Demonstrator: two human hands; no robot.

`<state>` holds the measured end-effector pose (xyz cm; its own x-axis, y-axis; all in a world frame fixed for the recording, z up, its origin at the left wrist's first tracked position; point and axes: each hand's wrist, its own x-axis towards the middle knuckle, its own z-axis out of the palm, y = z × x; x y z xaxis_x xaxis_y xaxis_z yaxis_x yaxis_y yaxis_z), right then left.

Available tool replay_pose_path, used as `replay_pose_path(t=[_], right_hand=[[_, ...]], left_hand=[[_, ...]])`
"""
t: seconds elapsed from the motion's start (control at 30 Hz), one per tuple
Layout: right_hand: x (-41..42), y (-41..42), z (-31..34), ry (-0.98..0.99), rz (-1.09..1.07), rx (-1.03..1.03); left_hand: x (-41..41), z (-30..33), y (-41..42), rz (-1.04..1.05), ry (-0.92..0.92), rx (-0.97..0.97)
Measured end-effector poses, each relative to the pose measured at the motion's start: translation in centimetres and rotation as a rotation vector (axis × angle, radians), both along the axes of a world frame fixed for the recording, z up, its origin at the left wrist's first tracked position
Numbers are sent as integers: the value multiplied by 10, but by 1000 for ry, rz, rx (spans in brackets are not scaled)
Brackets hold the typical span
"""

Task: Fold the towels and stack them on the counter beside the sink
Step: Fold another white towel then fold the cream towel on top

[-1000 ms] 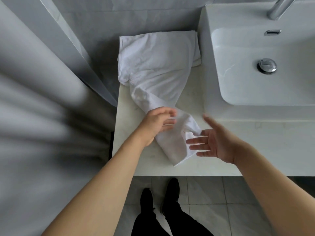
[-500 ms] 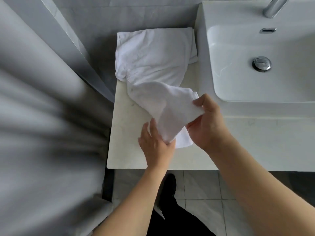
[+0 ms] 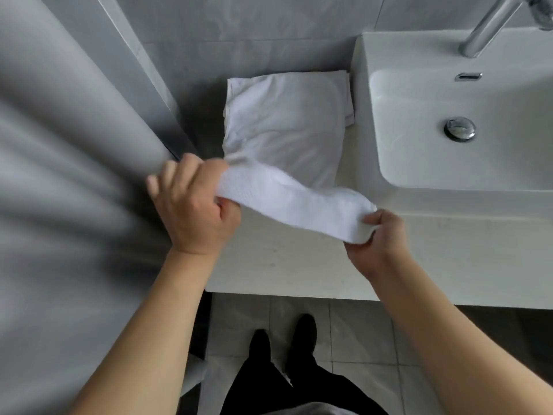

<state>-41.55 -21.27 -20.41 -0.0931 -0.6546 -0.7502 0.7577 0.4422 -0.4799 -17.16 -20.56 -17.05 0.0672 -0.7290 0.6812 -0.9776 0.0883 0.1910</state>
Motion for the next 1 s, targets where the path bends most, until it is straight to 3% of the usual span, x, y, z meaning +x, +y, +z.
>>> replay_pose_path(t=[0.1, 0.17, 0.23, 0.37, 0.47, 0.53, 0.6, 0.67, 0.73, 0.83, 0.9, 1.0], right_hand=[[-12, 14, -24, 149, 51, 213], [-24, 21, -40, 264, 142, 355], [-30, 26, -52, 348, 244, 453], [-21, 24, -55, 487, 336, 450], [-18, 19, -37, 633, 234, 95], [-25, 19, -22, 610, 195, -180], [-31, 25, -8, 626, 244, -325], [-34, 35, -12, 776, 438, -298], [-40, 39, -37, 939, 695, -16], [-44, 30, -64, 973, 1284, 417], [-37, 10, -73, 1211, 1401, 347], [-14, -41, -74, 1443, 1217, 70]], left_hand=[[0, -45, 25, -44, -150, 429], [-1, -75, 39, -47, -312, 882], [-4, -96, 45, -37, -336, 1256], [-14, -99, 23, -114, -327, 1630], [-14, -86, -4, -141, -281, 1754], [-15, -79, -17, -153, -228, 1776], [-22, -76, -21, -175, -283, 1814], [-33, -81, -18, -179, -357, 1884], [-35, -91, -13, -169, -445, 1935], [-25, -101, -10, -124, -535, 1941], [-17, -104, -11, -116, -534, 1954], [-5, -107, -30, -146, -235, 1975]])
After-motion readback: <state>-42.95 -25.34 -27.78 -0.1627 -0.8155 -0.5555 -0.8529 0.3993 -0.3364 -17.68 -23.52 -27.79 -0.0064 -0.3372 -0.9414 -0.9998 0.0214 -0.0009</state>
